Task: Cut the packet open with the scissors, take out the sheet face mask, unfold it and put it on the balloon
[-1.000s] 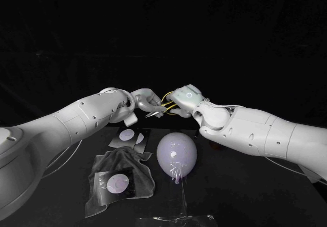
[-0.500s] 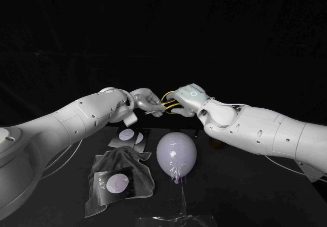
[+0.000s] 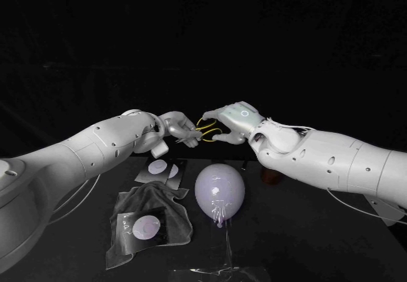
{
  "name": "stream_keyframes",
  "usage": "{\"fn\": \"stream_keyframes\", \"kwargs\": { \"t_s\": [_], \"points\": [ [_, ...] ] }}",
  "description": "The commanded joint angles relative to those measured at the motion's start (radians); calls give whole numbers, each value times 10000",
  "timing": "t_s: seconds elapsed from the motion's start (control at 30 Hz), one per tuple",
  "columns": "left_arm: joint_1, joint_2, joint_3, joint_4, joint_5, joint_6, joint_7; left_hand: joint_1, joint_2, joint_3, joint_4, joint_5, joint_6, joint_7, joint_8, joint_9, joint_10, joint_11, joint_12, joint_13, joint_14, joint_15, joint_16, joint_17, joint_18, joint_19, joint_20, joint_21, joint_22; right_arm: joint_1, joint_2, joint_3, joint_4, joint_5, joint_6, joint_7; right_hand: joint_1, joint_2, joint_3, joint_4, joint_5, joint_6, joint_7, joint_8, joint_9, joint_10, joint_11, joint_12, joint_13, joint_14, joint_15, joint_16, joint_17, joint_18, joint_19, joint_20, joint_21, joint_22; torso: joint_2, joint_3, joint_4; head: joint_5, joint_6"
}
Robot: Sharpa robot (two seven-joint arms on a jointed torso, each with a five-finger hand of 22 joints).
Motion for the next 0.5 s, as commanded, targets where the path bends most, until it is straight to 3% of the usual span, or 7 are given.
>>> {"fn": "stream_keyframes", "kwargs": {
  "t_s": [0.03, 0.07, 0.2, 0.23, 0.3, 0.37, 0.5],
  "points": [
    [26, 21, 13, 14, 174, -42, -290, -23, -81, 856, -901, 26, -3, 12, 69, 20, 56, -4, -26, 9, 70, -5, -50, 15, 164, 60, -15, 57, 15, 0, -30, -1, 63, 395, 330, 450, 100, 108, 119, -33, -15, -60, 38, 72, -43, 149, 24, 0, 17, -387, 144, -353, -138, 31, -369, 89, -38, -300, -1, -4, -4, 13, -1],
    [27, 20, 13, 13, 179, -33, -300, -23, -81, 856, -901, 26, -3, 12, 69, 20, 56, -4, -26, 9, 70, -5, -50, 15, 164, 60, -15, 57, 15, 2, -38, -1, 75, 434, 365, 472, 140, 142, 174, -28, -10, -48, 35, 89, -76, 134, 49, -6, 13, -709, 302, -656, -281, -40, -785, 179, -46, -619, -2, -4, -5, 12, 2],
    [28, 19, 10, 7, 194, 16, -333, -23, -81, 856, -901, 26, -3, 12, 69, 20, 56, -4, -26, 9, 70, -5, -50, 15, 164, 60, -15, 57, 15, 8, -53, -1, 97, 551, 462, 508, 185, 182, 243, -44, 4, -56, 76, 98, -134, 63, 78, -13, 8, -1168, 542, -1100, -524, -177, -1559, 296, -39, -1192, 0, -4, 3, 9, -11],
    [28, 19, 10, 7, 199, 30, -343, -39, -82, 868, -911, 26, -4, 12, 71, 31, 59, -4, -26, 9, 73, -4, -52, 20, 164, 68, -21, 65, 19, 9, -57, -1, 98, 580, 482, 513, 156, 109, 191, -13, 34, -33, 79, 113, -148, -248, 94, -44, -20, -2257, 745, -1551, -999, -341, -2213, 323, -54, -1506, 0, -5, 3, 9, -9],
    [29, 16, 9, 7, 206, 44, -358, -43, -82, 871, -913, 26, -4, 12, 72, 33, 61, -4, -26, 9, 74, -4, -52, 21, 164, 69, -22, 66, 19, 11, -69, -1, 100, 627, 509, 520, 180, 144, 188, -14, 0, 52, 69, 148, -193, -438, 109, -37, -16, -3299, 918, -1991, -1585, -548, -4218, 354, -172, -2940, 2, -5, 2, -8, -10],
    [29, 13, 8, 2, 216, 47, -371, -46, -81, 873, -915, 26, -3, 12, 74, 36, 62, -4, -25, 9, 75, -4, -52, 22, 164, 71, -24, 68, 20, 13, -90, -1, 107, 673, 519, 535, 204, 186, 217, -26, 0, 146, 86, 187, -207, -410, 114, -29, -11, -3510, 972, -2105, -1729, -612, -4995, 363, -234, -3524, 2, -6, 0, -4, 1],
    [30, -10, 6, -2, 242, -2, -383, -57, -80, 880, -919, 25, -3, 12, 76, 43, 65, -4, -25, 10, 77, -5, -52, 25, 163, 75, -26, 72, 22, 24, -224, -1, 137, 1322, 134, 836, 227, 268, 293, -38, 21, 420, 173, 301, -215, 288, 142, 95, 58, -2803, 907, -1964, -1564, -559, -4897, 353, -190, -3644, 0, -10, 6, -21, 4]
  ]
}}
